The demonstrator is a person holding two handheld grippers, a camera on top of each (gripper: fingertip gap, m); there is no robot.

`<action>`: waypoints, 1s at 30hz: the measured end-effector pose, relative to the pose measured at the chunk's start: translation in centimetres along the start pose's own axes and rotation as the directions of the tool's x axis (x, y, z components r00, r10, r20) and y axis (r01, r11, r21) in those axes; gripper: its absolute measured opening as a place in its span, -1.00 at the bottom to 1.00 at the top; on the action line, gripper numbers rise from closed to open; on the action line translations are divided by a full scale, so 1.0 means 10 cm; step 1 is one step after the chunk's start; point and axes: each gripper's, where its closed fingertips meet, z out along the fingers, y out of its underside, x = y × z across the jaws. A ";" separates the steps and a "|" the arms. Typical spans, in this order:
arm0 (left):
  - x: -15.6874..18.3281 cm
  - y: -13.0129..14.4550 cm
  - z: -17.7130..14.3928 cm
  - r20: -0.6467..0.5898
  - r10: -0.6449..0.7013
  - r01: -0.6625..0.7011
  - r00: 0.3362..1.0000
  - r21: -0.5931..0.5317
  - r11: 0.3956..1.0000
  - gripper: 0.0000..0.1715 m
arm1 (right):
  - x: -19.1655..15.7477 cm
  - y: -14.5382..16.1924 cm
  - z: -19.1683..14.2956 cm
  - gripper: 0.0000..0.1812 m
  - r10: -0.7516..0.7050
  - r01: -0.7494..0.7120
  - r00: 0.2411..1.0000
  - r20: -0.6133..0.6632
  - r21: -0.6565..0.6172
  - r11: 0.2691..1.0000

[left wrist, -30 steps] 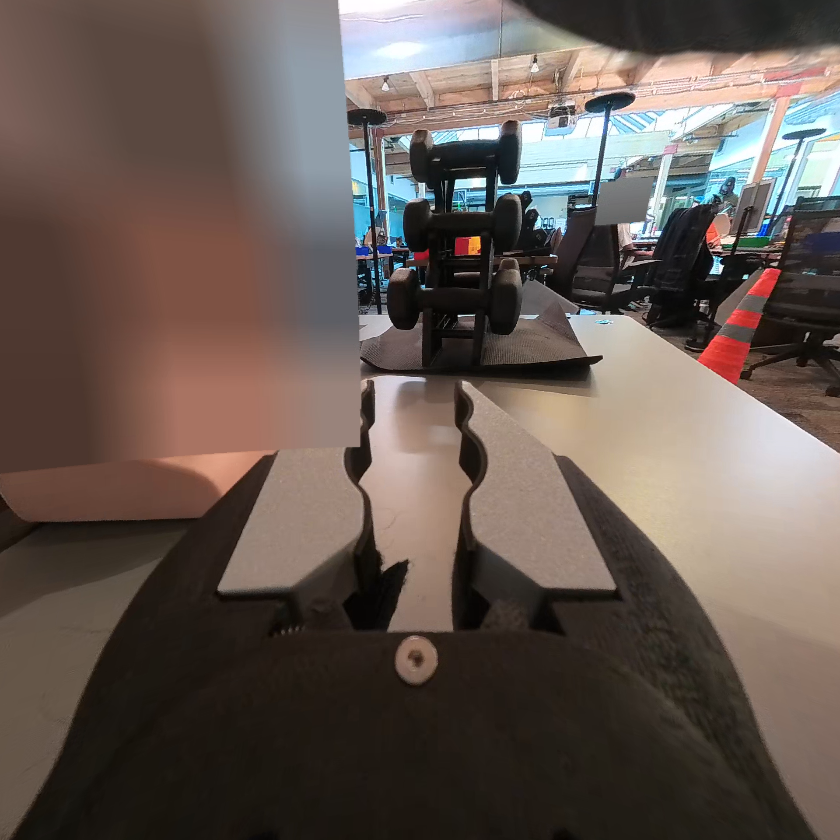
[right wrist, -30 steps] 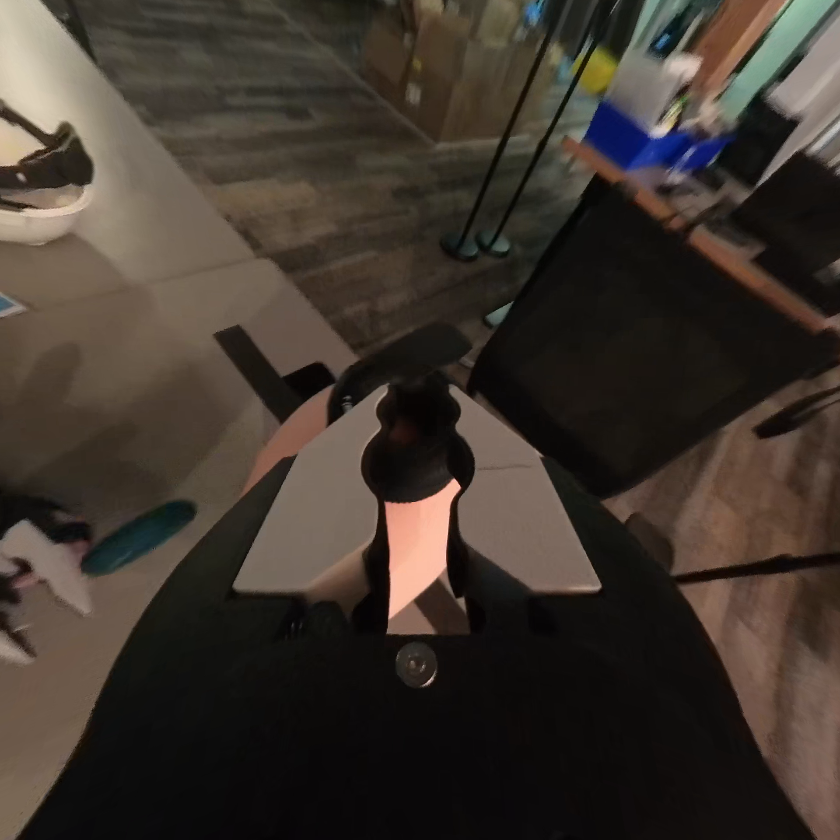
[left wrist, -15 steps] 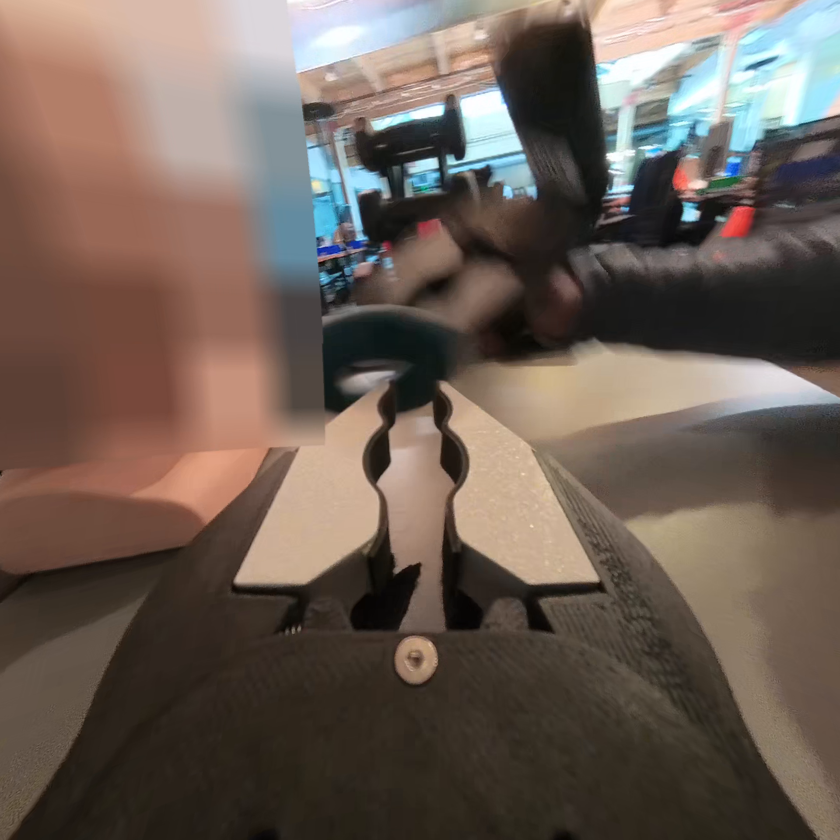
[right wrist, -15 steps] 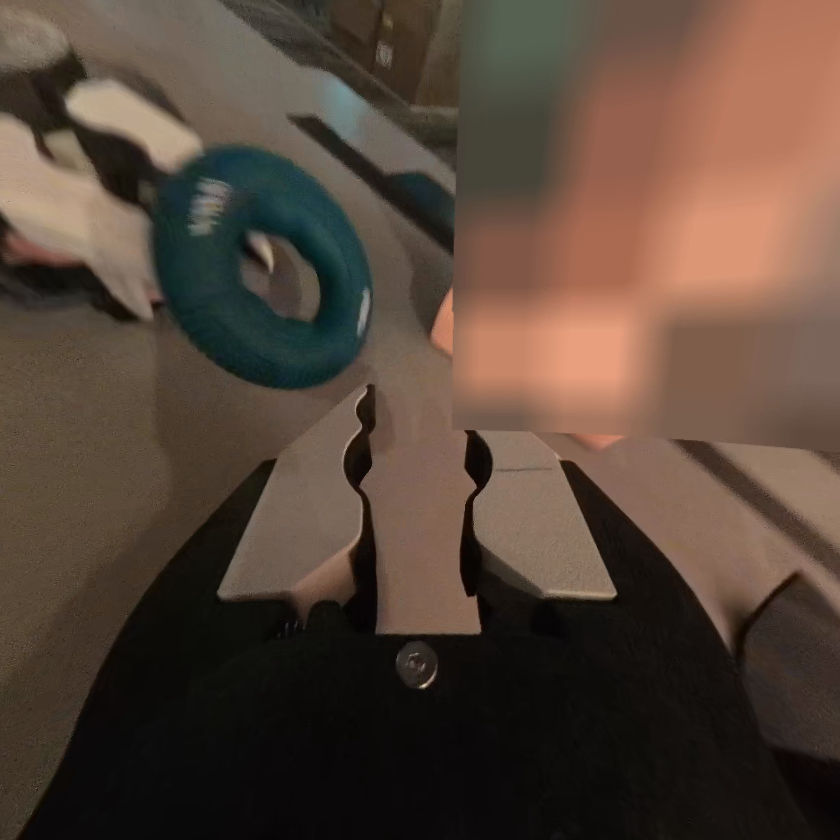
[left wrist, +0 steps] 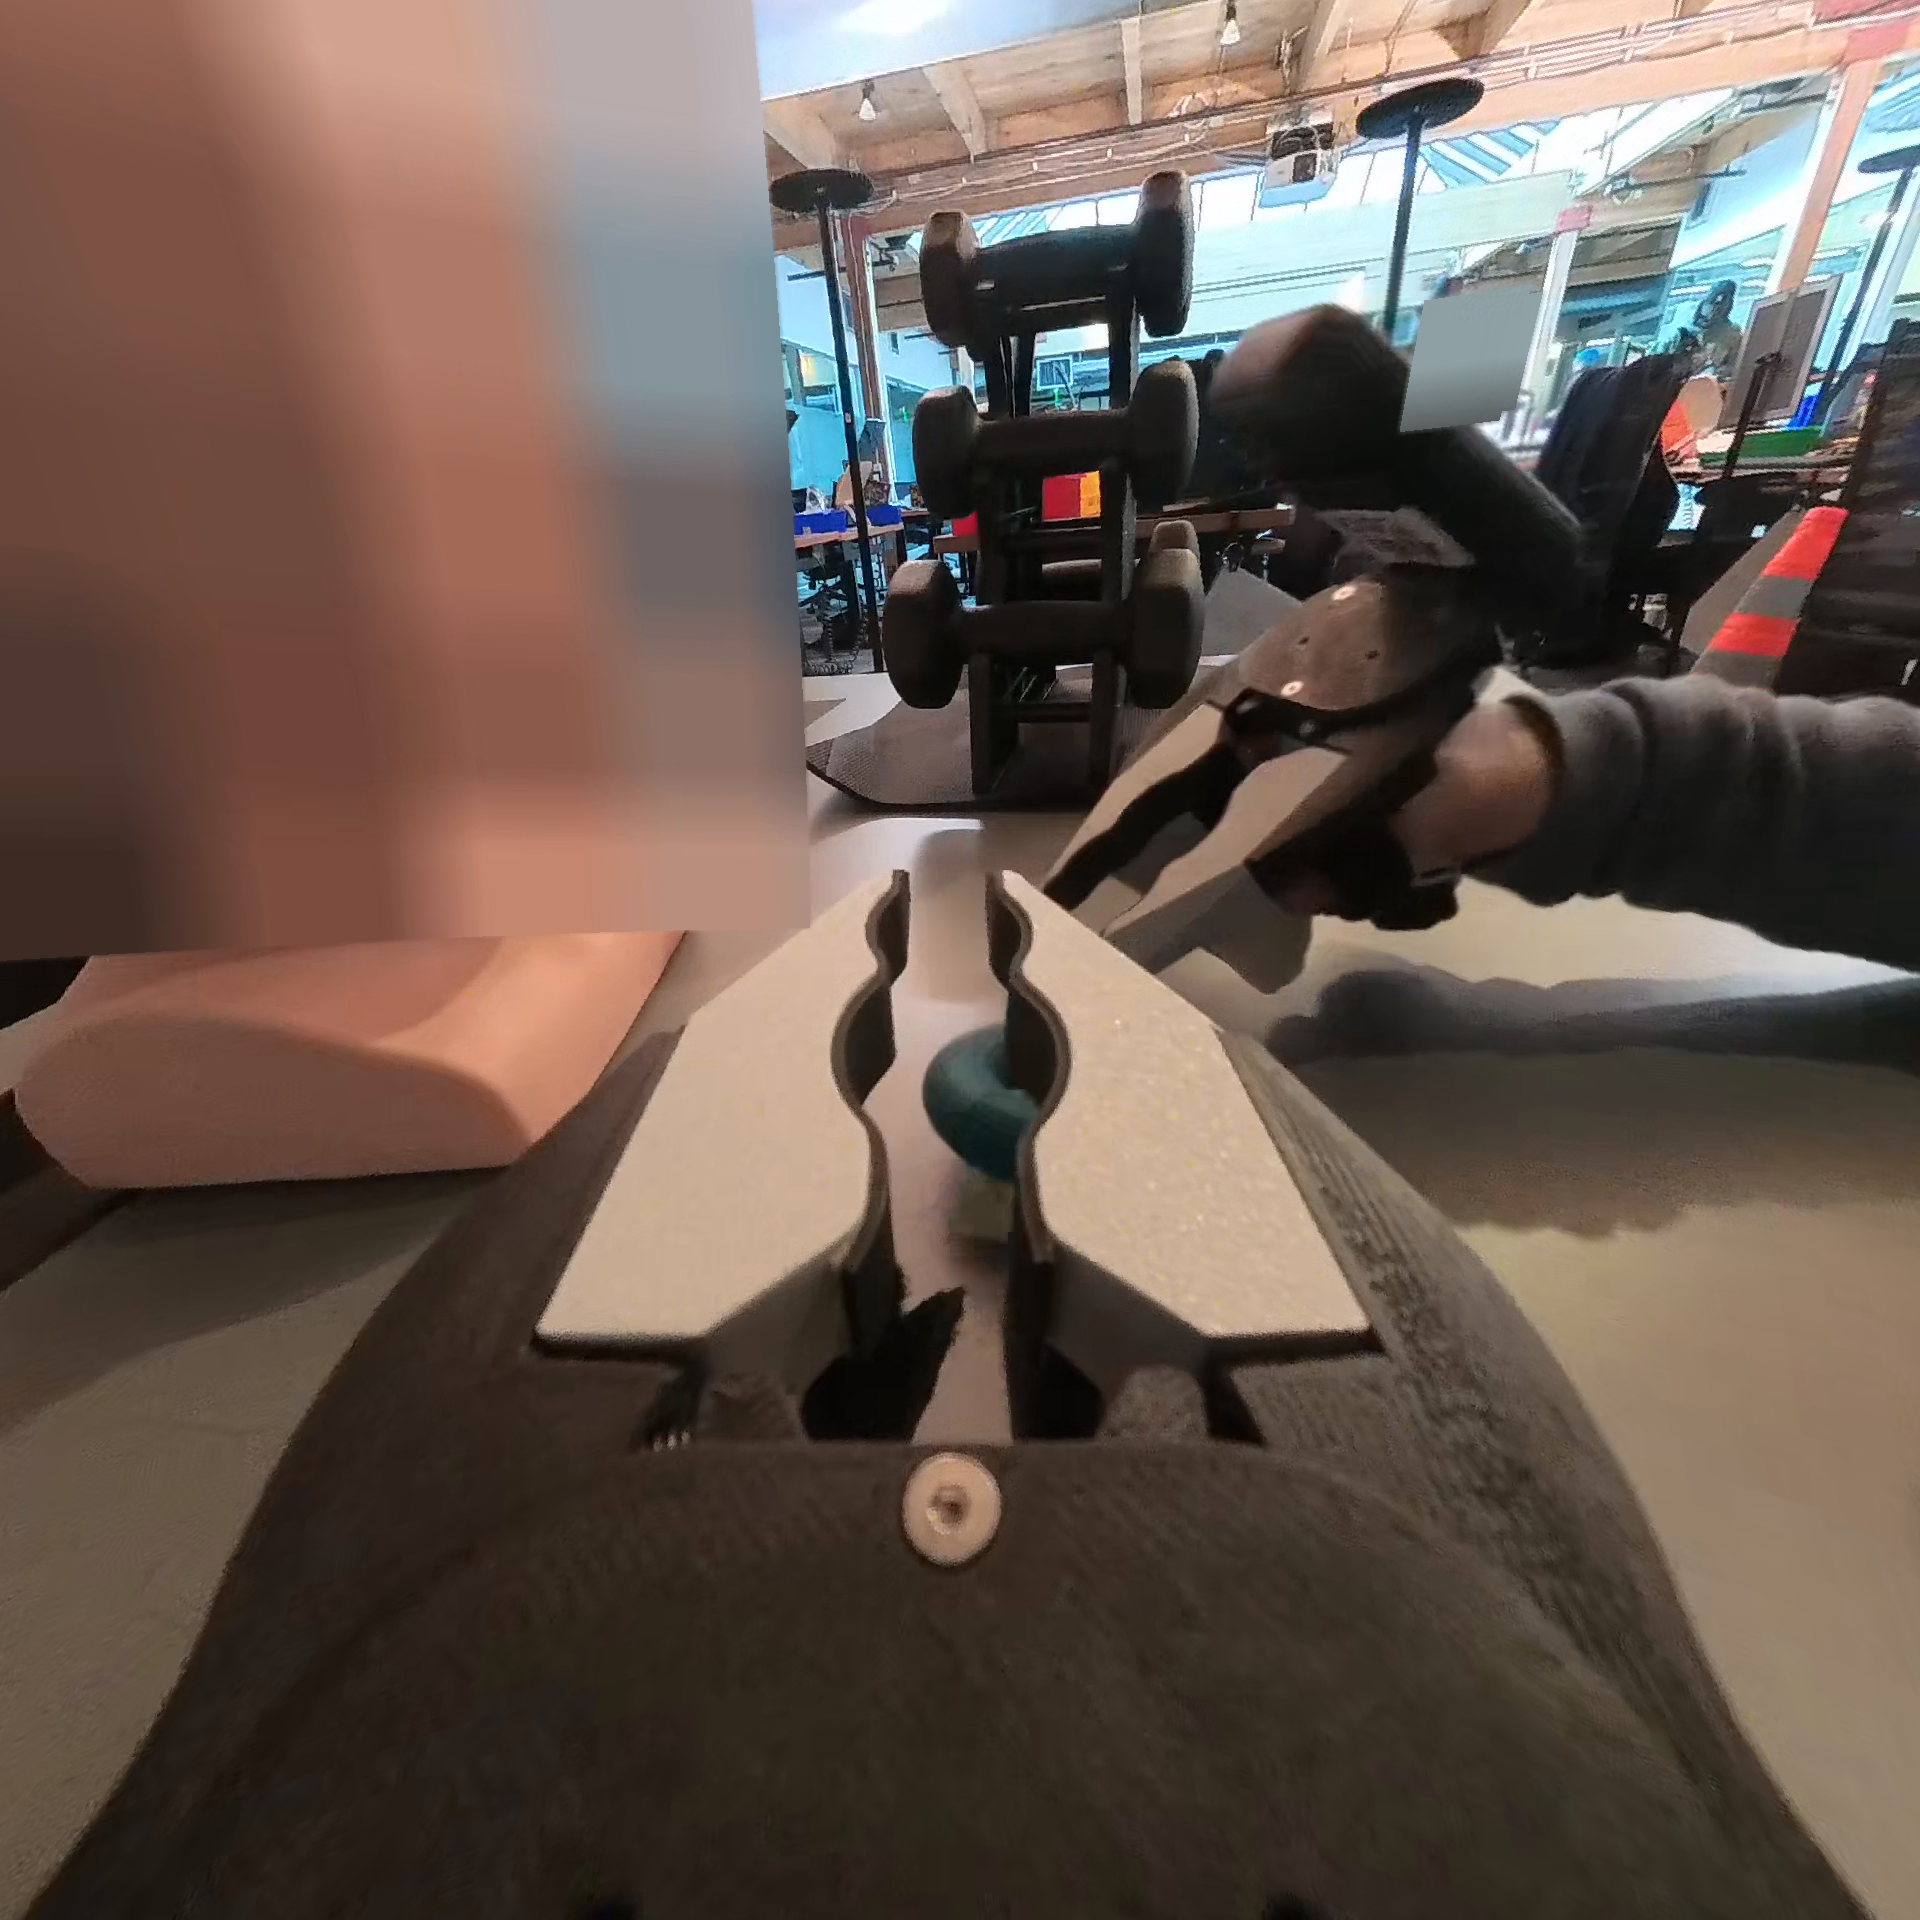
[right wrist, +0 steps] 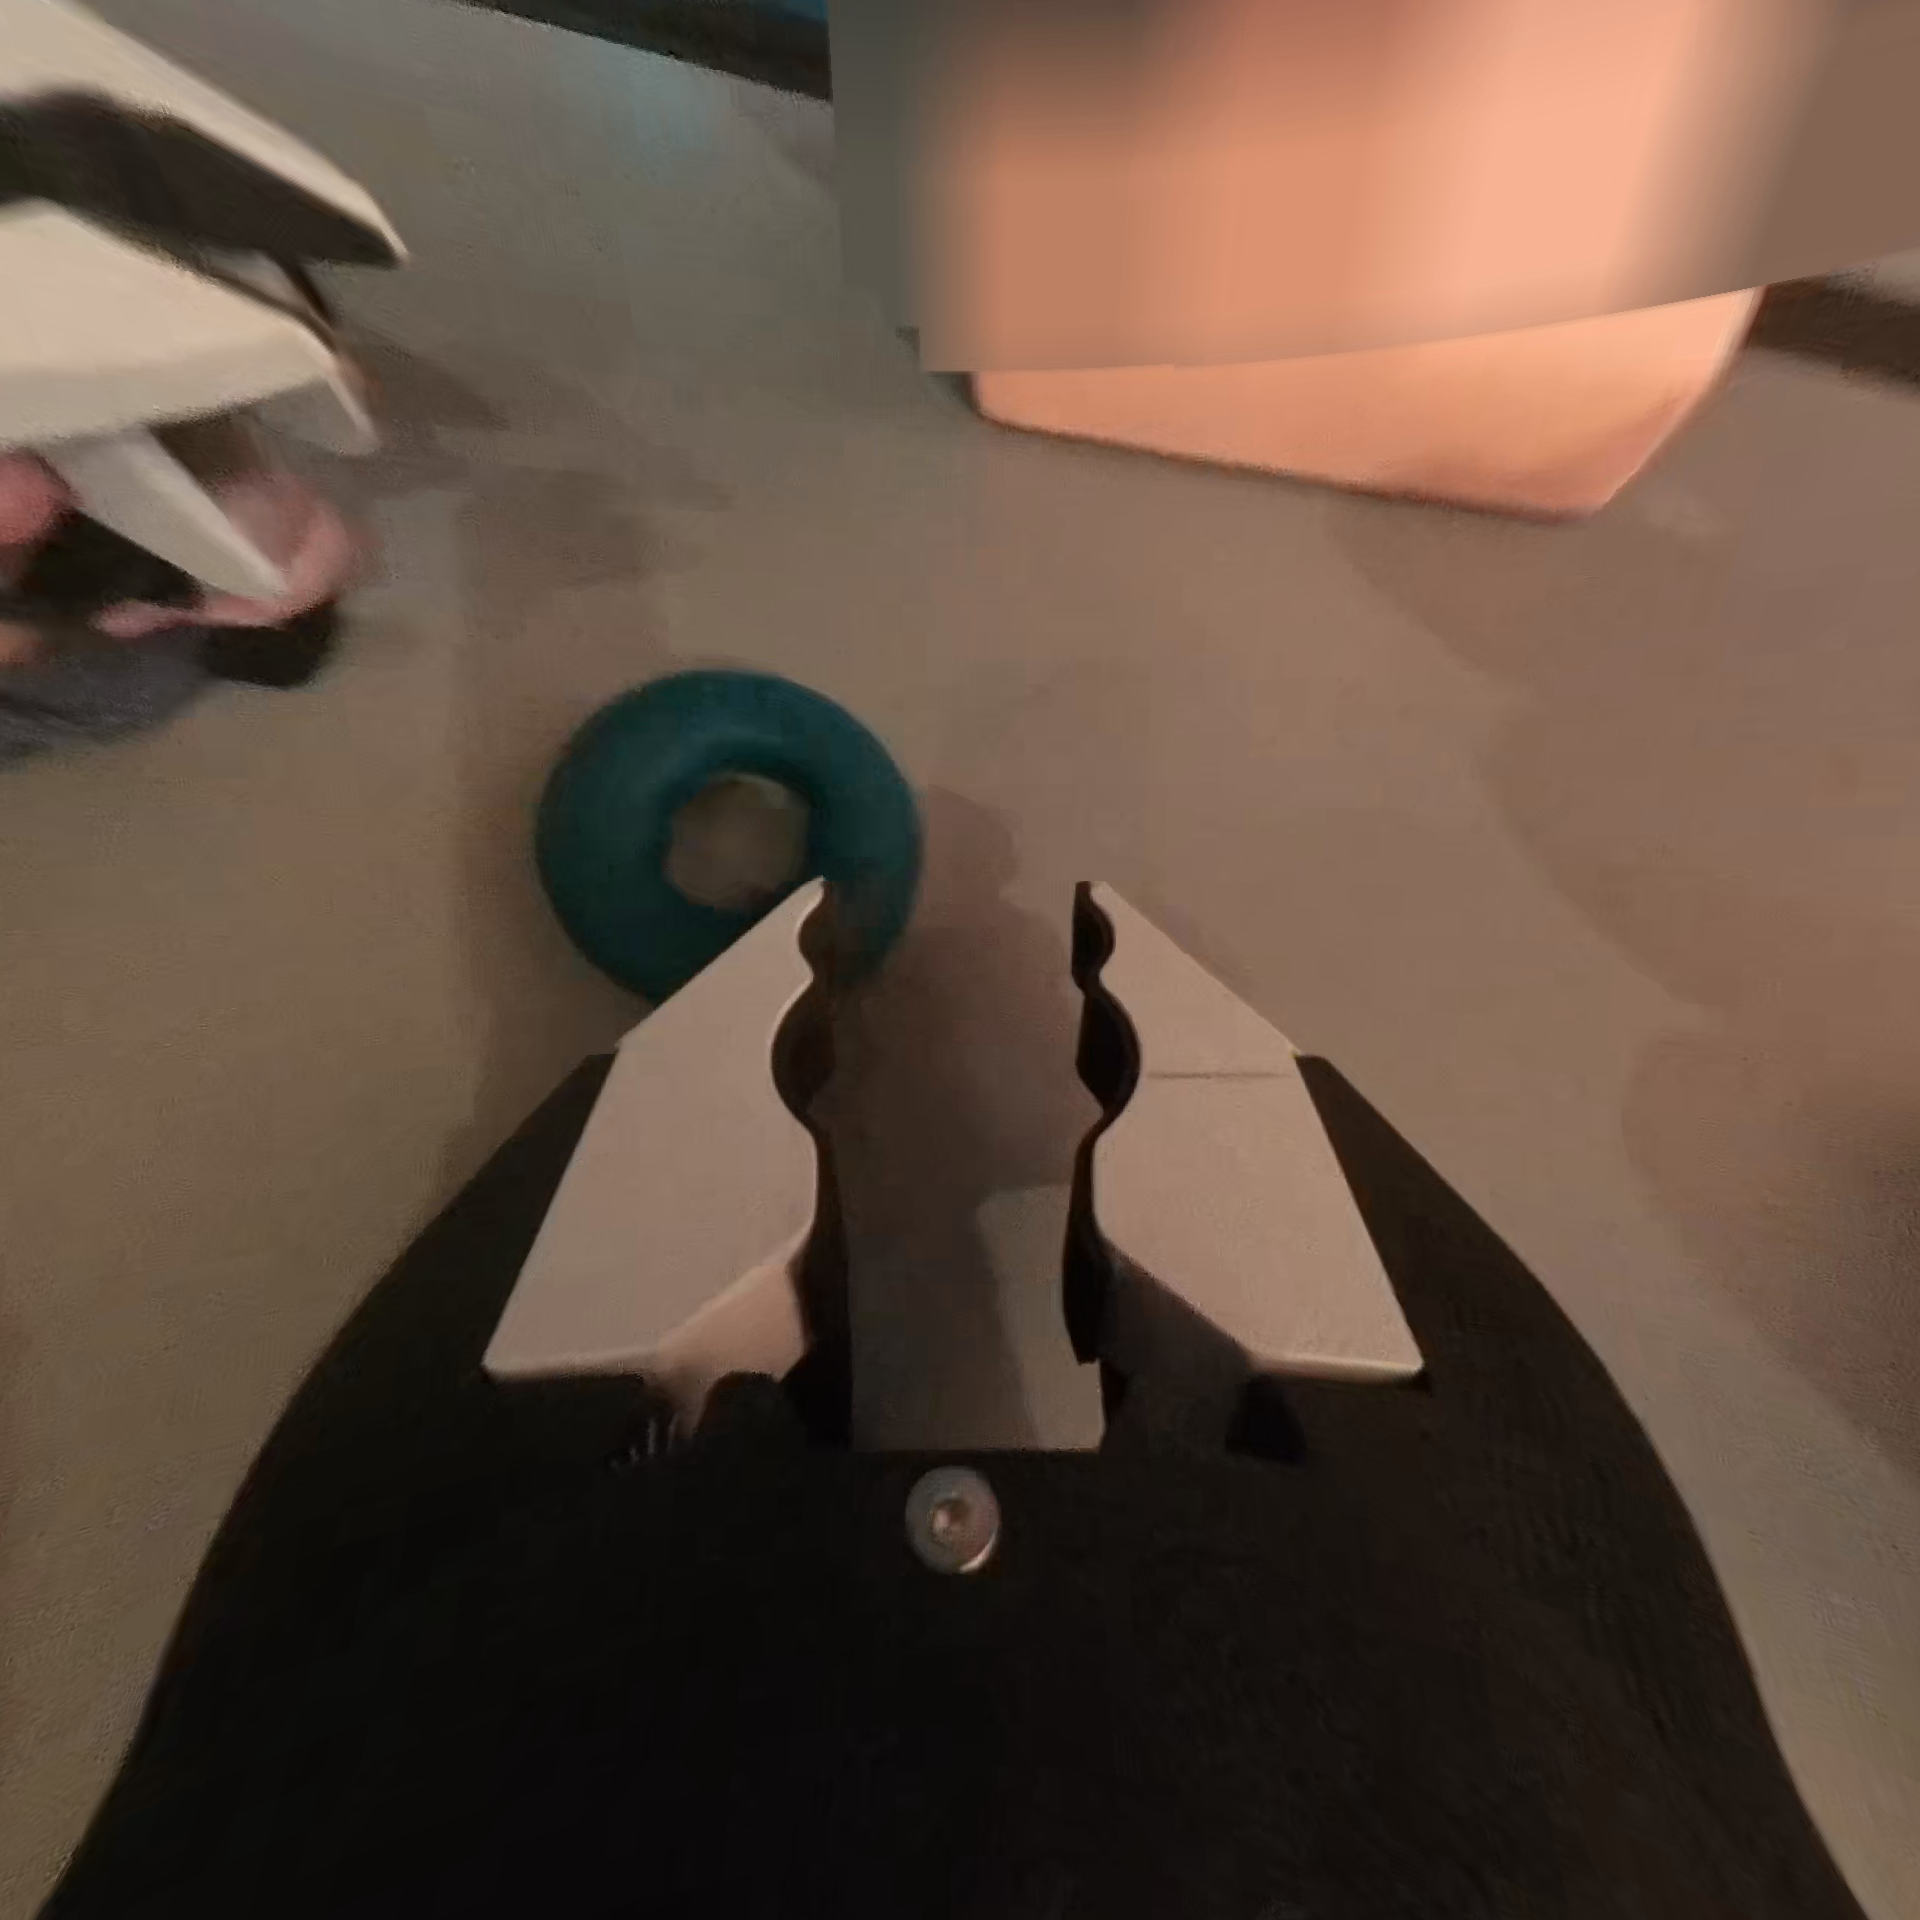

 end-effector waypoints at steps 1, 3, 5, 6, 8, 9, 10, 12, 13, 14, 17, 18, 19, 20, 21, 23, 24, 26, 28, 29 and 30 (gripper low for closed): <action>0.00 0.00 0.00 -0.001 0.001 -0.001 1.000 0.000 1.000 -0.85 | -0.07 -0.01 0.02 -0.51 0.063 -0.062 0.997 0.055 -0.023 0.998; 0.00 0.00 0.00 -0.002 0.001 -0.001 1.000 0.000 1.000 -0.84 | -0.22 -0.04 0.05 -0.49 0.144 -0.136 0.980 0.140 -0.064 0.989; 0.00 0.00 0.00 -0.003 0.000 0.000 1.000 0.001 1.000 -0.85 | -0.34 -0.01 0.10 -0.47 0.152 -0.128 0.973 0.175 -0.139 0.982; 0.00 0.00 0.00 -0.003 0.000 0.000 1.000 0.000 1.000 -0.85 | -0.35 0.04 0.14 -0.47 0.130 -0.099 0.979 0.156 -0.187 0.977; 0.00 0.00 0.00 -0.005 -0.001 0.001 1.000 0.000 1.000 -0.85 | -0.29 0.14 0.21 -0.55 0.043 -0.020 0.996 0.076 -0.283 0.959; 0.01 0.00 0.00 -0.005 -0.001 0.001 1.000 -0.001 1.000 -0.85 | -0.24 0.16 0.23 -0.63 -0.012 0.023 0.999 0.038 -0.317 0.948; 0.01 0.00 0.00 -0.006 0.000 0.000 1.000 -0.001 1.000 -0.85 | -0.23 0.16 0.24 -0.68 -0.055 0.060 0.998 0.025 -0.353 0.934; 0.01 0.00 0.00 -0.006 0.001 -0.001 1.000 -0.001 1.000 -0.85 | -0.27 0.15 0.26 -0.74 -0.103 0.115 0.993 0.052 -0.407 0.906; 0.01 0.00 0.00 -0.007 0.001 -0.001 1.000 -0.001 1.000 -0.85 | -0.28 0.14 0.27 -0.74 -0.153 0.168 0.986 0.070 -0.425 0.889; 0.01 0.00 0.00 -0.006 0.001 -0.001 1.000 0.001 1.000 -0.85 | -0.29 0.13 0.28 -0.75 -0.220 0.236 0.971 0.088 -0.434 0.869; 0.00 -0.01 0.00 -0.001 0.002 -0.002 1.000 0.007 1.000 -0.85 | -0.32 0.02 0.28 -0.75 -0.429 0.422 0.901 0.071 -0.381 0.823; 0.00 -0.01 0.00 0.001 0.003 -0.003 1.000 0.010 1.000 -0.86 | -0.34 -0.07 0.23 -0.76 -0.475 0.462 0.878 0.050 -0.339 0.819; -0.01 -0.01 -0.01 0.005 0.004 -0.004 1.000 0.013 1.000 -0.86 | -0.34 -0.18 0.16 -0.75 -0.510 0.492 0.860 0.018 -0.300 0.818; -0.01 -0.02 -0.01 0.009 0.006 -0.006 1.000 0.016 1.000 -0.86 | -0.33 -0.33 0.05 -0.75 -0.533 0.511 0.846 -0.021 -0.253 0.821; -0.02 -0.02 -0.01 0.012 0.005 -0.005 1.000 0.017 1.000 -0.87 | -0.31 -0.53 -0.07 -0.76 -0.539 0.521 0.841 -0.054 -0.194 0.832; -0.04 -0.04 -0.02 0.019 0.000 -0.001 1.000 0.031 1.000 -0.90 | -0.25 -1.09 -0.40 -0.76 -0.537 0.534 0.836 -0.115 -0.061 0.843; -0.04 -0.04 -0.02 0.018 -0.002 0.002 1.000 0.033 0.999 -0.89 | -0.20 -1.44 -0.59 -0.76 -0.542 0.549 0.825 -0.159 0.000 0.836; -0.05 -0.03 -0.02 0.017 -0.015 0.014 1.000 0.030 0.999 -0.88 | -0.13 -2.24 -0.95 -0.76 -0.562 0.597 0.792 -0.237 0.113 0.794; -0.06 -0.05 -0.03 0.017 -0.027 0.026 0.999 0.040 0.999 -0.88 | -0.07 -2.99 -1.19 -0.76 -0.575 0.627 0.772 -0.269 0.177 0.759; -0.07 -0.05 -0.03 0.017 -0.035 0.034 0.999 0.044 0.998 -0.88 | -0.02 -3.32 -1.23 -0.76 -0.569 0.621 0.778 -0.267 0.188 0.761; -0.08 -0.06 -0.04 0.017 -0.043 0.042 0.999 0.048 0.998 -0.88 | 0.06 -3.61 -1.23 -0.76 -0.555 0.603 0.792 -0.254 0.182 0.777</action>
